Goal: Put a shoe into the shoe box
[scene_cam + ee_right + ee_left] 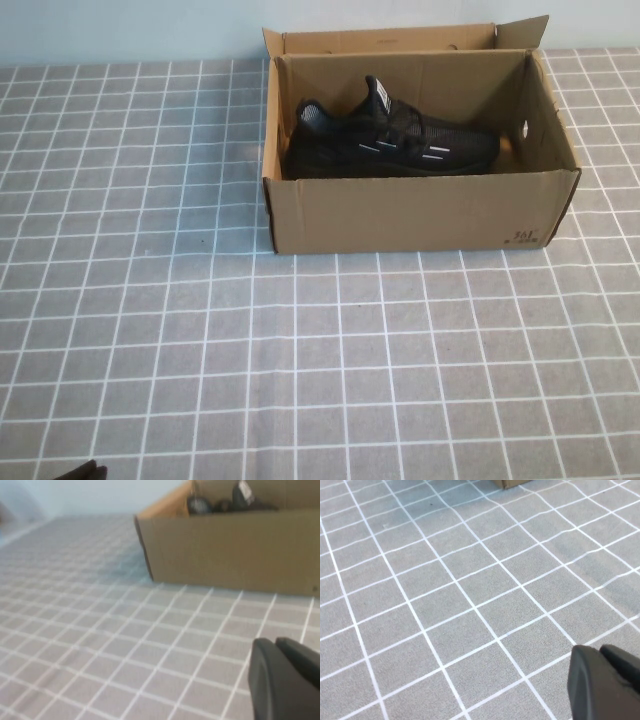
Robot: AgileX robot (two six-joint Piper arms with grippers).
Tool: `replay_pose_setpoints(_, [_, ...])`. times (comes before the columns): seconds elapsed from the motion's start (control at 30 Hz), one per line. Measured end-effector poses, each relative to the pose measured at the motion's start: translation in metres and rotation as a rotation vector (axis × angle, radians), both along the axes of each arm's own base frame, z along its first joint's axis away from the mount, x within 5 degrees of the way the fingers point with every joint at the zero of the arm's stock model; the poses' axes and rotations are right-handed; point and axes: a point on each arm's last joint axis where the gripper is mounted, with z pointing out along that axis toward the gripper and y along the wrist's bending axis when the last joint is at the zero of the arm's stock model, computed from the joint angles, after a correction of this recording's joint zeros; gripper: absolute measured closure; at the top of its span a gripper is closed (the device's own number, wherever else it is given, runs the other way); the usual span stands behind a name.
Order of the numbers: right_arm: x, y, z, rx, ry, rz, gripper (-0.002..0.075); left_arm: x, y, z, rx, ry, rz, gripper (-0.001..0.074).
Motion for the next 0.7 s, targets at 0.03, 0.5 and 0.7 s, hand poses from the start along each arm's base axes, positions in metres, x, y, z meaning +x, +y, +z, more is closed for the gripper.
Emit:
replay_pose_setpoints(0.03, [0.000, 0.000, -0.002, -0.008, 0.013, 0.003, 0.0742, 0.000, 0.000, 0.000, 0.000, 0.000, 0.000, 0.0736])
replay_pose_setpoints(0.5, [0.009, -0.018, -0.002, -0.059, -0.018, -0.363, 0.0742, 0.000, 0.000, 0.000, 0.001, 0.002, 0.000, 0.0736])
replay_pose_setpoints(0.7, [0.011, -0.023, -0.011, -0.107, 0.010, -0.449, 0.0742, 0.000, 0.000, 0.000, 0.001, 0.002, 0.000, 0.0736])
